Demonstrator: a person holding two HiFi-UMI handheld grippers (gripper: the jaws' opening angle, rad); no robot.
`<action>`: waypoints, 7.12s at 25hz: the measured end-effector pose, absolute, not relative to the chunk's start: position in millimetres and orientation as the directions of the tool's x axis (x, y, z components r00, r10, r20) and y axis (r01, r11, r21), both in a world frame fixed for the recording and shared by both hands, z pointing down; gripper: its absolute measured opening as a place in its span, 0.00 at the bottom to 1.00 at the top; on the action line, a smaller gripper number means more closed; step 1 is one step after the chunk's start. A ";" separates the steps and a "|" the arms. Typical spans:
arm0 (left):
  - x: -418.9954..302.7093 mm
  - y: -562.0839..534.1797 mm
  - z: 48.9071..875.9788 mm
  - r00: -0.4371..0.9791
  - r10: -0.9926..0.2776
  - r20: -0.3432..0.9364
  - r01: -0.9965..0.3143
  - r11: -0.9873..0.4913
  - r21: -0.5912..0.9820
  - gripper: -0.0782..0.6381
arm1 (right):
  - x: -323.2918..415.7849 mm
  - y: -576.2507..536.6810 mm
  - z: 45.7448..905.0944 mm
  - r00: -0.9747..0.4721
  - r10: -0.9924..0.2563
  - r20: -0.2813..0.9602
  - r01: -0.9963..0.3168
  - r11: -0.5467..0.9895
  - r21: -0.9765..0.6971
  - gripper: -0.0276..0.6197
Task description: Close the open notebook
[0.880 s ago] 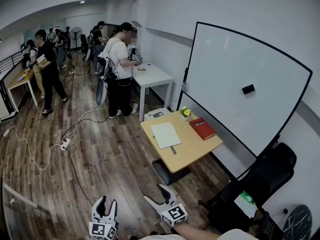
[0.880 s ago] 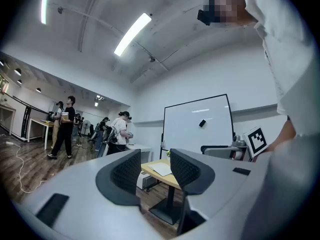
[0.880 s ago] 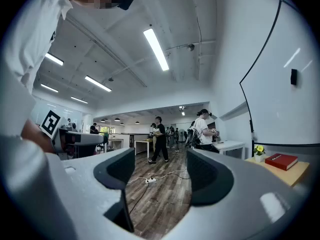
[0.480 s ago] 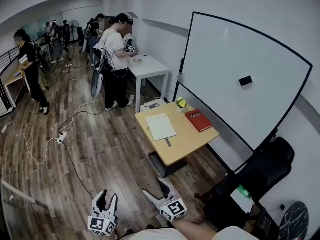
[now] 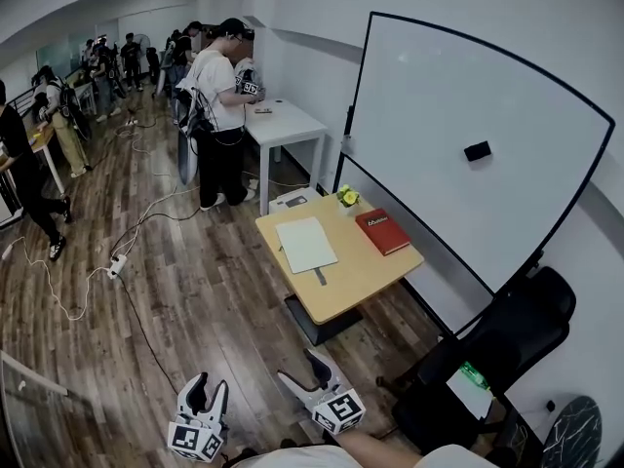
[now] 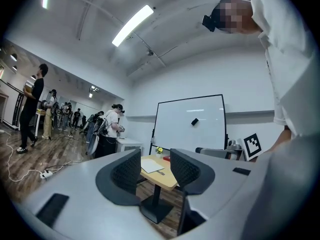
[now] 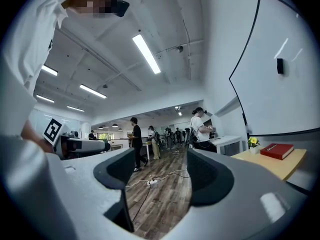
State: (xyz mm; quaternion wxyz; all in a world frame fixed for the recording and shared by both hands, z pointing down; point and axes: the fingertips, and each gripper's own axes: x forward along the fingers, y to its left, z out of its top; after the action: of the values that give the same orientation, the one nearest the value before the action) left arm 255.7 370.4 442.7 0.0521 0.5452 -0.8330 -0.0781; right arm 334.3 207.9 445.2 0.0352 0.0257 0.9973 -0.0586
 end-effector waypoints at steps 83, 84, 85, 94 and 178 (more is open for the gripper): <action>-255.2 -232.3 474.0 0.480 -0.866 0.143 -0.874 -0.457 0.165 0.34 | -75.2 -257.6 518.4 -0.839 -0.541 0.062 -0.520 0.762 -0.386 0.55; -251.6 -244.1 478.9 0.521 -0.841 0.146 -0.850 -0.497 0.176 0.34 | -68.3 -261.5 521.1 -0.812 -0.579 0.074 -0.558 0.733 -0.389 0.55; -247.4 -256.6 483.9 0.563 -0.813 0.148 -0.823 -0.535 0.191 0.34 | -62.1 -265.1 523.4 -0.784 -0.615 0.087 -0.594 0.701 -0.394 0.55; -194.1 -341.3 494.2 0.893 -0.424 0.149 -0.449 -0.861 0.240 0.35 | -28.4 -266.9 547.0 -0.423 -0.893 0.155 -0.796 0.284 -0.535 0.55; 63.6 -334.3 718.7 0.233 0.782 0.578 0.279 -0.623 0.731 0.17 | 22.1 -146.2 698.2 0.257 -0.946 0.196 -0.134 -0.235 -0.963 0.26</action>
State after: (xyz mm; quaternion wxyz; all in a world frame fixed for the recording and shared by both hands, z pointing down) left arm 63.6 -334.3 718.7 0.2481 0.7449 0.3562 0.5067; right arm 22.1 -146.2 698.2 0.4568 -0.6480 0.4167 -0.4448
